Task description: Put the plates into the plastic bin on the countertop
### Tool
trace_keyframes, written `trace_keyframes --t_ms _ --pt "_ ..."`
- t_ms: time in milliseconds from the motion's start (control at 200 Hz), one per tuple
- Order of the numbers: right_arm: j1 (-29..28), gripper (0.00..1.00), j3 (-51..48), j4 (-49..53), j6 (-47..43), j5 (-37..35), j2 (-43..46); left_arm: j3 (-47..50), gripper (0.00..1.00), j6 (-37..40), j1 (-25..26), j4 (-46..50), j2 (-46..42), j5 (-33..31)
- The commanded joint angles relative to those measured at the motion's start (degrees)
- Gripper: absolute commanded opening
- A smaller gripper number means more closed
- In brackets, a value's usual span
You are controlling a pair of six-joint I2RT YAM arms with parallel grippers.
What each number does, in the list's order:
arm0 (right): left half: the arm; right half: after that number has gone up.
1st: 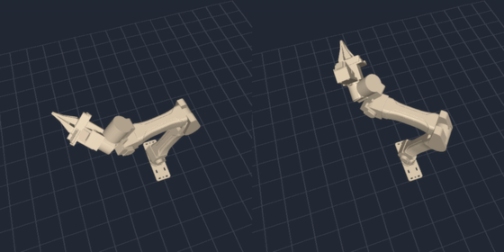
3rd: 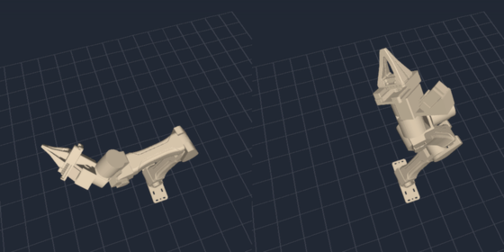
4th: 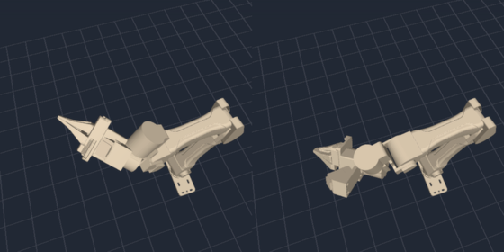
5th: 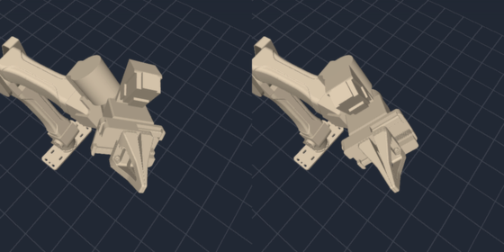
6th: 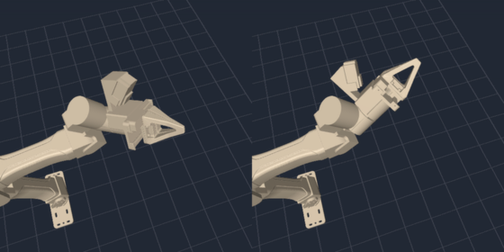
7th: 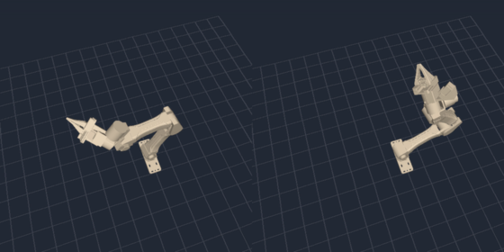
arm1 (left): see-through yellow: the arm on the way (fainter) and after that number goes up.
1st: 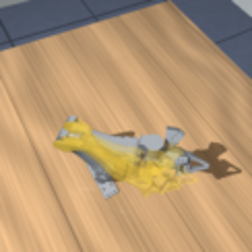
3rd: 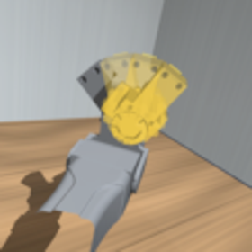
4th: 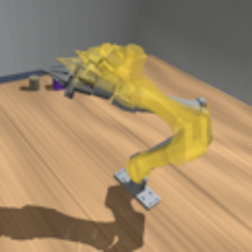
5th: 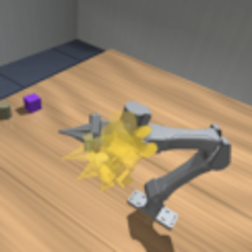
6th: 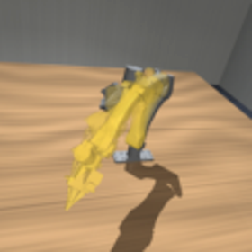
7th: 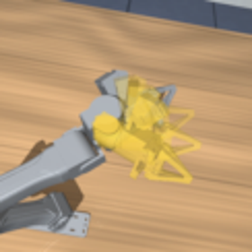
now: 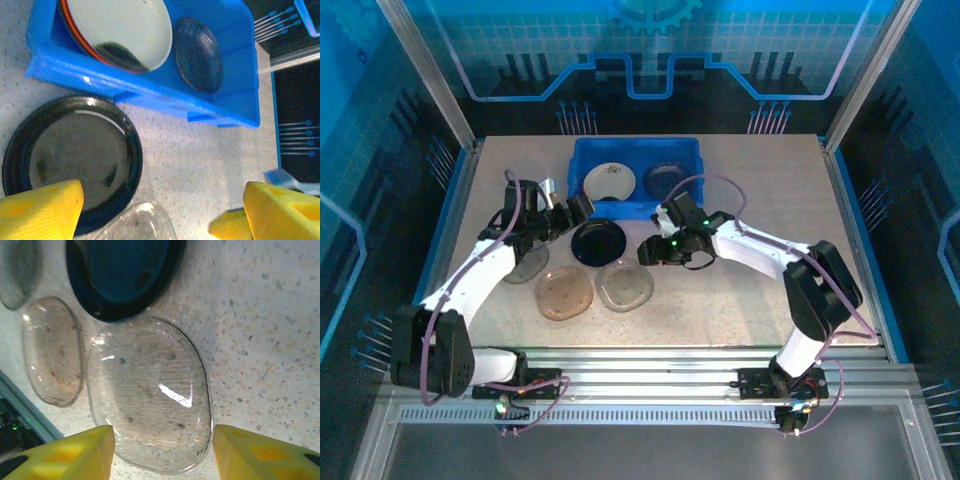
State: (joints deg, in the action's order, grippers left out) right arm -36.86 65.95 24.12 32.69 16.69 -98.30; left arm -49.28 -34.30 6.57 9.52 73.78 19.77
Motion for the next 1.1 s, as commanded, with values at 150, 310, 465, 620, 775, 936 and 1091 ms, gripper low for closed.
trace_keyframes --t_ms 150,310,465,620,775,936,1091 --pt "-1.2 0.54 3.2 3.7 -3.5 -1.7 -7.3 4.4 0.84 1.0 1.0 4.2 -4.8 -0.8" --pt "-1.6 0.45 4.2 3.3 -4.4 0.2 -10.2 6.3 0.84 0.3 1.0 3.0 -4.9 0.0" --pt "-1.7 0.37 4.6 3.0 -4.7 1.4 -12.3 6.8 0.84 0.4 1.0 2.6 -4.5 -0.3" --pt "-2.0 0.28 4.9 2.9 -4.8 2.5 -14.2 6.9 0.84 0.4 1.0 2.2 -3.9 -0.1" --pt "-2.1 0.13 4.1 2.5 -4.2 2.3 -14.4 6.7 0.84 0.6 1.1 2.1 -3.5 0.1" --pt "-1.5 0.00 2.9 2.9 -3.6 1.2 -13.1 5.9 0.84 1.5 1.6 2.9 -3.0 0.0" --pt "-0.9 0.00 1.3 3.6 -3.2 0.8 -9.4 5.0 0.84 2.3 3.2 3.1 -2.3 -0.1"
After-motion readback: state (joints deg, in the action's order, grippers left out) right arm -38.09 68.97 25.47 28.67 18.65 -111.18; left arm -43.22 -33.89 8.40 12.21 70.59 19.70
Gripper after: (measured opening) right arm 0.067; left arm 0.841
